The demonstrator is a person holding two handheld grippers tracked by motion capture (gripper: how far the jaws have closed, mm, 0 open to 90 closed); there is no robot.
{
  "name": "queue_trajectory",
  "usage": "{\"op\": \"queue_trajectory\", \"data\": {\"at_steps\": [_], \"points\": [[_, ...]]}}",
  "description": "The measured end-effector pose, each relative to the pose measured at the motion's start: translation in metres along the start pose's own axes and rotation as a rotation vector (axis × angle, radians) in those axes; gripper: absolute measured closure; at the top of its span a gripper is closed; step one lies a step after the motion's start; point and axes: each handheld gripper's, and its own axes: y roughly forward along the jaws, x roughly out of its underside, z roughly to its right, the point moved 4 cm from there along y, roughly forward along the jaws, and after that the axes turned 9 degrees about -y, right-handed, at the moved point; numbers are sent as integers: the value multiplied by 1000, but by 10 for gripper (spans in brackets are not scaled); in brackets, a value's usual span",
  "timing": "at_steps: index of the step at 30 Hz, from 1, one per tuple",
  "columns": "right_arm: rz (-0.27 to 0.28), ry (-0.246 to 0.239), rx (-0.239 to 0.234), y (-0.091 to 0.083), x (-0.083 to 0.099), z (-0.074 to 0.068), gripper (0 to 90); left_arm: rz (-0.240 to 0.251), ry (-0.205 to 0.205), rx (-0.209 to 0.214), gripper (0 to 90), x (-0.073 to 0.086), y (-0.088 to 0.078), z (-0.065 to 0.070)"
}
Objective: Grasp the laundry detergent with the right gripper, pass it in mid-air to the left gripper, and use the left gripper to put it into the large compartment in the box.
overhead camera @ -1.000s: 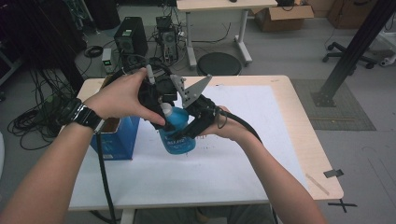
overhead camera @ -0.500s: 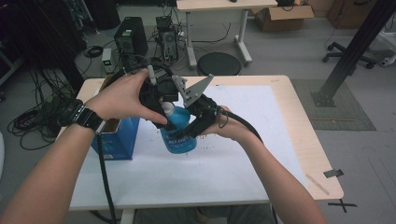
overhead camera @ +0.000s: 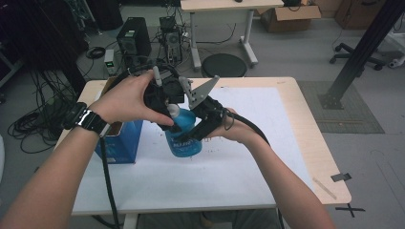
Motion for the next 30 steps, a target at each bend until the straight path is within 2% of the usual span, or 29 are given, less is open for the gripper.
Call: {"op": "queue_trajectory", "data": {"at_steps": [4,5,6,7,8,9,10,11,12,13,14,15,16,17,18,19,20,21,22,23,24,25,26,27,28,29,30], "points": [[8,10,-25,-1,1,1,398,-9,-22,14,380,-2,-1,-1],[6,28,-9,-1,3,2,250,-22,-49,11,380,-3,-2,-3],[6,28,-9,-1,3,2,250,-22,-49,11,380,-3,-2,-3],[-15,40,5,-1,6,4,183,-39,-77,-4,380,-2,-6,-5],[-15,40,5,-1,6,4,183,-39,-77,-4,381,-2,-6,-5],[-53,54,43,-4,14,6,132,-50,-121,-27,381,-1,-11,-10],[-53,54,43,-4,14,6,132,-50,-121,-27,380,-1,-11,-10],[-84,67,68,-8,20,7,114,-60,-174,-50,380,2,-17,-15],[-84,67,68,-8,20,7,114,-60,-174,-50,380,2,-17,-15],[-124,73,97,-14,27,8,99,-68,-238,-72,381,5,-25,-21],[-124,73,97,-14,27,8,99,-68,-238,-72,381,5,-25,-21],[-191,75,137,-20,35,9,87,-68,-305,-101,381,8,-33,-28],[-191,75,137,-20,35,9,87,-68,-305,-101,381,8,-33,-28],[-257,71,163,-26,43,9,88,-67,-354,-115,381,10,-37,-32],[-257,71,163,-26,43,9,88,-70,-402,-130,381,13,-41,-36],[-313,70,176,-32,52,8,100,-64,-452,-144,381,15,-45,-40],[-313,70,176,-32,52,8,100,-64,-498,-159,381,18,-49,-45],[-382,68,212,-38,61,8,98,-54,-597,-187,381,24,-59,-53],[-382,68,212,-38,61,8,98,-54,-597,-187,381,24,-59,-53],[-436,63,235,-43,71,8,99,-36,-707,-215,381,30,-67,-62],[-436,63,235,-43,71,8,99,-36,-707,-215,381,30,-67,-62],[-471,77,245,-49,80,7,103,-35,-756,-226,381,34,-72,-66],[-491,80,252,-52,85,7,104,-30,-812,-237,381,38,-75,-70],[-512,82,263,-55,89,7,103,-29,-902,-256,381,46,-82,-76],[-512,82,263,-55,89,7,103,-29,-902,-256,381,46,-82,-76],[-560,88,272,-60,98,5,102,-21,-972,-267,381,53,-89,-82],[-583,88,275,-63,102,4,102,-16,-997,-270,381,57,-93,-84]]}}
